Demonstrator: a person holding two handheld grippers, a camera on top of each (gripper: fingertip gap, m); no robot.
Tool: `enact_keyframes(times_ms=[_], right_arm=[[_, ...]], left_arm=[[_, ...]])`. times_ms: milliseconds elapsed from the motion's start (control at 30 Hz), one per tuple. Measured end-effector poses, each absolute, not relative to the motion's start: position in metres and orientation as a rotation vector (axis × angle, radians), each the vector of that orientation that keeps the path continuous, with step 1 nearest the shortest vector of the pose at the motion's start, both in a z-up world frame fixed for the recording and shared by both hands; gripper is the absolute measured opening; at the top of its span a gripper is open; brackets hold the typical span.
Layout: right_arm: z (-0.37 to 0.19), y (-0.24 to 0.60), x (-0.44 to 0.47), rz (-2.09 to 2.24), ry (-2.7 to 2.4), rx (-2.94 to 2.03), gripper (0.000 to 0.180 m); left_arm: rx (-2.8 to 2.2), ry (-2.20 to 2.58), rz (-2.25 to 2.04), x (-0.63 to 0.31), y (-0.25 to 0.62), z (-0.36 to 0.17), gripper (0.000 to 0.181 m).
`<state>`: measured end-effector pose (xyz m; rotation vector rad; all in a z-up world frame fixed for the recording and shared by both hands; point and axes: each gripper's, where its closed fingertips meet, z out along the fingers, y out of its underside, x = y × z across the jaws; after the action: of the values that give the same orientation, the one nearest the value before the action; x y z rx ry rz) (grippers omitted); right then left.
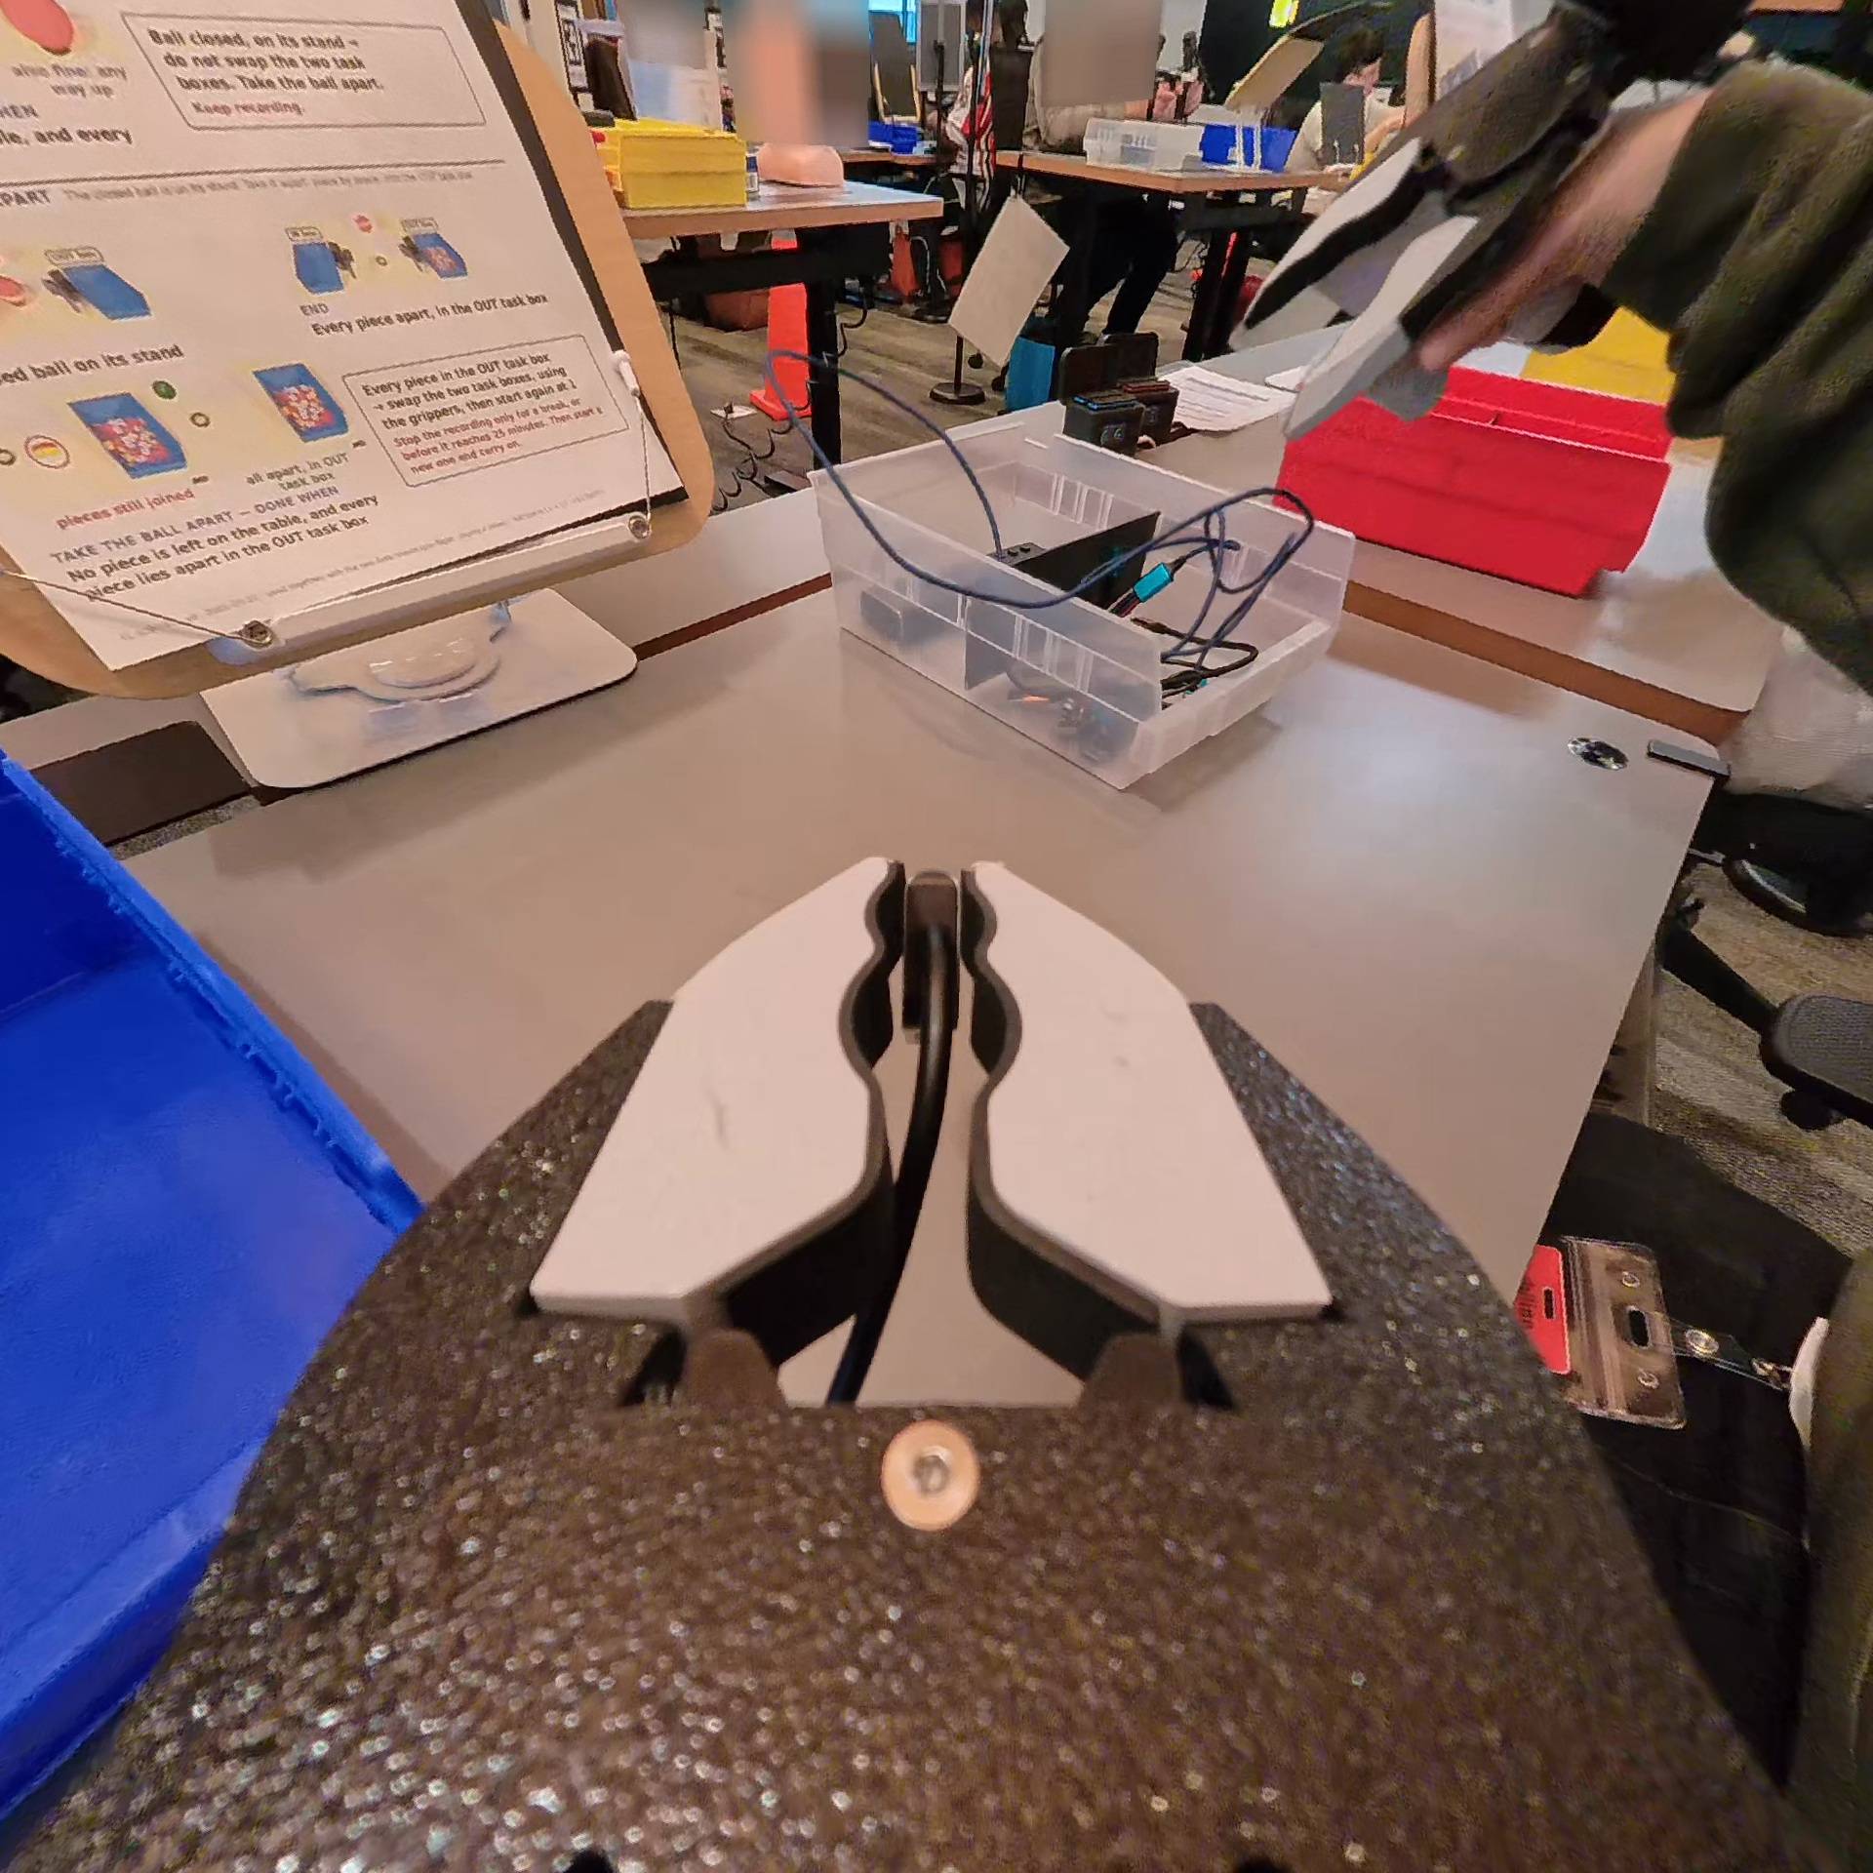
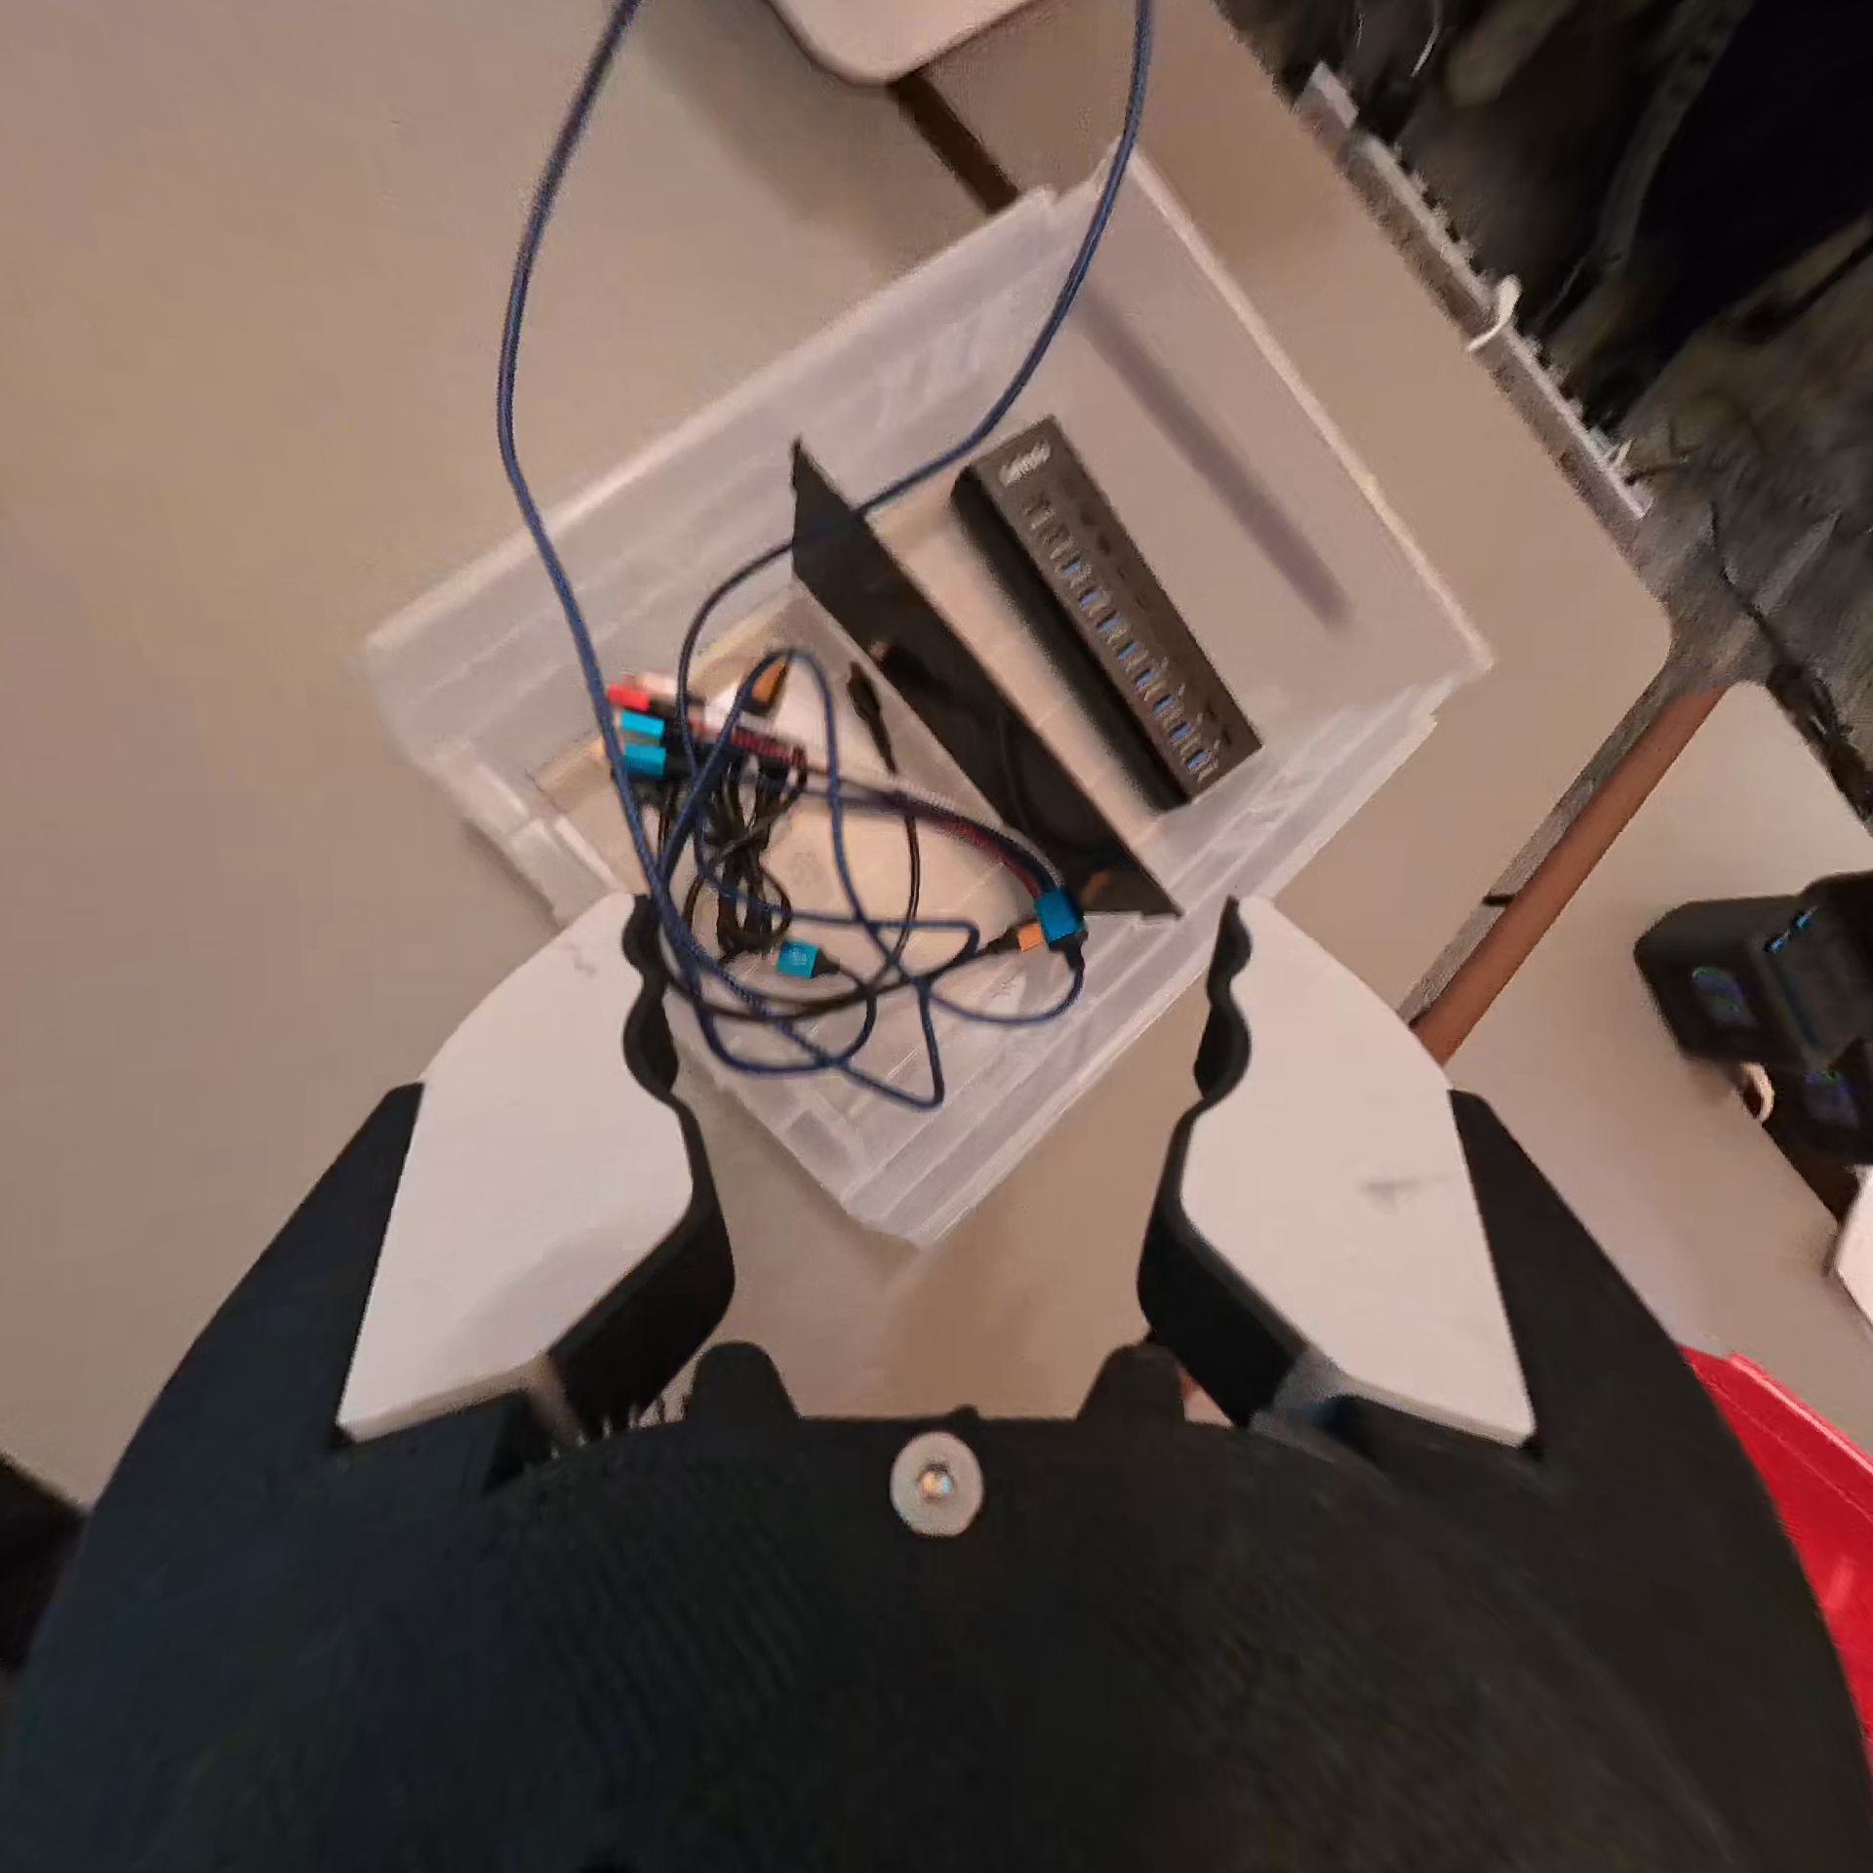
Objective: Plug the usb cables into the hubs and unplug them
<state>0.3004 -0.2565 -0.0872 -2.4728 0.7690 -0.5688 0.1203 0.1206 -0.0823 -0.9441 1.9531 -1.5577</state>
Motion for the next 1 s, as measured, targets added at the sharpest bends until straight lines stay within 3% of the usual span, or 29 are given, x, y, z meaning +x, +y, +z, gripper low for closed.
enact_keyframes(times_ms=[167, 300, 433, 567, 600, 767, 933, 967, 1000], right_arm=[[-0.057, -0.246, 0.300, -0.786, 0.726, -2.368, 0.101], [-0.028, -0.134, 0.234, -0.862, 0.332, -2.056, 0.093], [-0.063, -0.015, 0.156, -0.791, 0.086, -1.864, 0.083], [-0.104, 0.049, 0.128, -0.812, -0.032, -1.798, 0.076], [-0.107, 0.058, 0.124, -0.809, -0.045, -1.777, 0.075], [-0.106, 0.074, 0.118, -0.969, -0.146, -1.712, 0.032], [-0.104, 0.066, 0.122, -1.008, -0.179, -1.761, 0.032], [-0.100, 0.059, 0.130, -1.071, -0.181, -1.776, 0.032], [-0.095, 0.050, 0.139, -1.119, -0.187, -1.789, 0.032]], left_arm=[[-0.962, 1.965, -1.616, 0.123, 0.111, -0.088, 0.009], [-0.999, 1.955, -1.691, 0.124, 0.101, -0.087, 0.009], [-0.998, 1.941, -1.792, 0.118, 0.090, -0.079, 0.009], [-0.963, 1.949, -1.810, 0.110, 0.082, -0.072, 0.009], [-0.952, 1.951, -1.819, 0.107, 0.080, -0.069, 0.009], [-0.918, 1.927, -1.859, 0.101, 0.076, -0.059, 0.009], [-0.879, 1.944, -1.829, 0.098, 0.076, -0.059, 0.009], [-0.866, 1.920, -1.816, 0.099, 0.077, -0.057, 0.015], [-0.846, 1.884, -1.816, 0.099, 0.077, -0.052, 0.032]])
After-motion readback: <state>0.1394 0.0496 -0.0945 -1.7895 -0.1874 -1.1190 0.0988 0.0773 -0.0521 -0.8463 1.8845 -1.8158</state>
